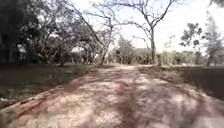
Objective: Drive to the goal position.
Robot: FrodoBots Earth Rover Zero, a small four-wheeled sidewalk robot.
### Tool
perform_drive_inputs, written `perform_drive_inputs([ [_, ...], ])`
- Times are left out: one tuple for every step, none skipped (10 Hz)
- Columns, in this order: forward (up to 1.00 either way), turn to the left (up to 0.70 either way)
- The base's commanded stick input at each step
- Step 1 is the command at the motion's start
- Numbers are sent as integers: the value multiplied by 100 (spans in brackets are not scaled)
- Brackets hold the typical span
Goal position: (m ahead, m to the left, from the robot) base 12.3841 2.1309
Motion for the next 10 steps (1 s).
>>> perform_drive_inputs([
  [85,0],
  [85,0],
  [85,0],
  [85,0],
  [85,0],
  [85,0],
  [85,0],
  [85,0],
  [85,0],
  [85,0],
])
